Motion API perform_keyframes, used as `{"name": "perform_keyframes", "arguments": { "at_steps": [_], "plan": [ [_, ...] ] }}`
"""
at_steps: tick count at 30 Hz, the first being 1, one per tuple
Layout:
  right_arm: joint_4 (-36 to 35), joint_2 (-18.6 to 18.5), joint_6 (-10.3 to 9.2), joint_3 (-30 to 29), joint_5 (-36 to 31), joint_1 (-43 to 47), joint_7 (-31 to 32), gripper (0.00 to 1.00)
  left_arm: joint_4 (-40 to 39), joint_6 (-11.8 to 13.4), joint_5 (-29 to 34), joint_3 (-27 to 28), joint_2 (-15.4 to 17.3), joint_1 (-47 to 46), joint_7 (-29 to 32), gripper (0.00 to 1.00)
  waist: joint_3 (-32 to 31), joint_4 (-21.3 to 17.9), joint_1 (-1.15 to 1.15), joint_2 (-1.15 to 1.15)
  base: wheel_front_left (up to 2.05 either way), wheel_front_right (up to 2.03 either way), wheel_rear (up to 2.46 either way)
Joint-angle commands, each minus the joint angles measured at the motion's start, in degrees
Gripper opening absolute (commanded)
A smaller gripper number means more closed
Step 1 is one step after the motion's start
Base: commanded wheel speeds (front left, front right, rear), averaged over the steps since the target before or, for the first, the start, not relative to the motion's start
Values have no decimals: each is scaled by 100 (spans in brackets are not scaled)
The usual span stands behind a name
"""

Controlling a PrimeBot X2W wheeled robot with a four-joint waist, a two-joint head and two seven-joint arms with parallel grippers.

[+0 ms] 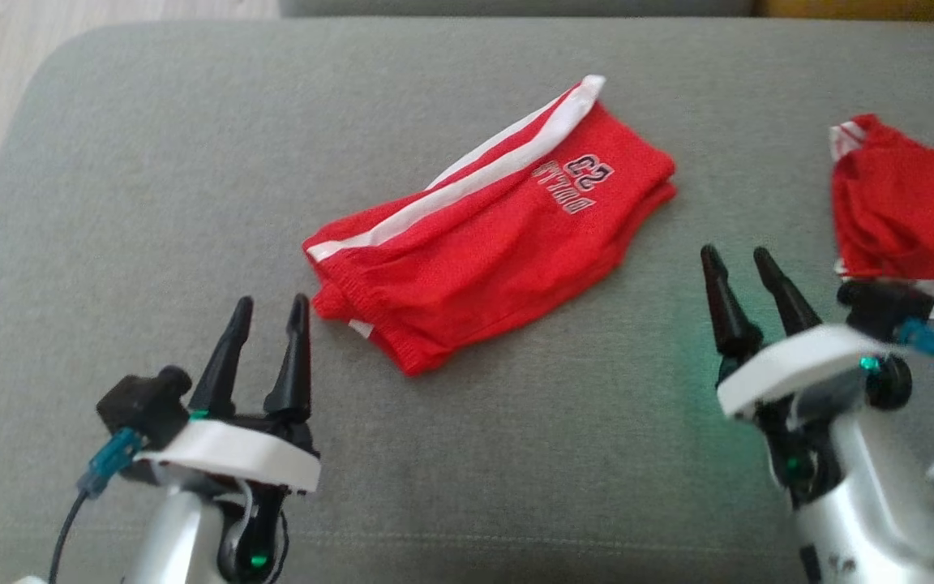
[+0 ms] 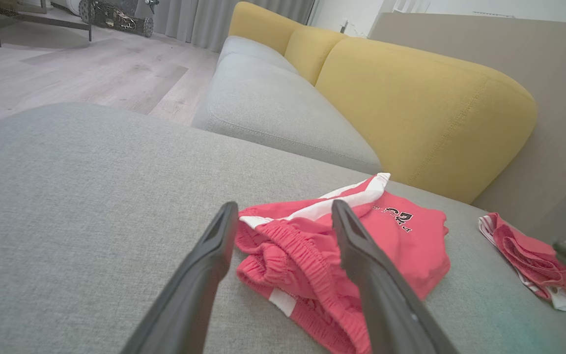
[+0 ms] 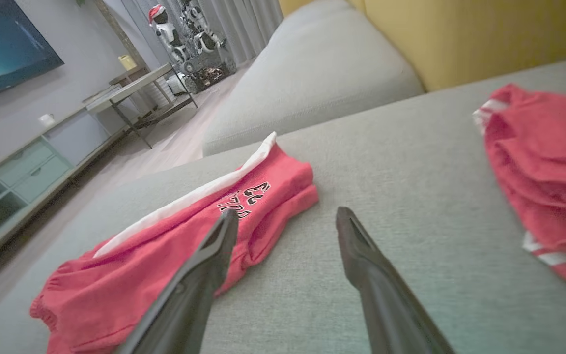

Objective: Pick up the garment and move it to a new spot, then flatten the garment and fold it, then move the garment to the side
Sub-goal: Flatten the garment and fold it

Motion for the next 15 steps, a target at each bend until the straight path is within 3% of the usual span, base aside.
{"name": "perform_keyframes", "arguments": {
  "at_steps": [1, 6, 15],
  "plan": [
    [-111, 60, -5, 25, 204, -405, 200, 100, -145, -29, -58, 94, 19, -286, -52, 100, 216, 222, 0, 0, 0, 0, 0],
    [336, 126, -5, -420, 855, -885, 907, 100, -106, -26, -160, -87, 19, -432, -52, 100, 459, 547, 0, 0, 0, 0, 0],
    [1299, 148, -5, -998, 1344, -1656, 1633, 100, -105, -14, -294, -351, 18, -574, -52, 100, 682, 980, 0, 0, 0, 0, 0]
  ]
}}
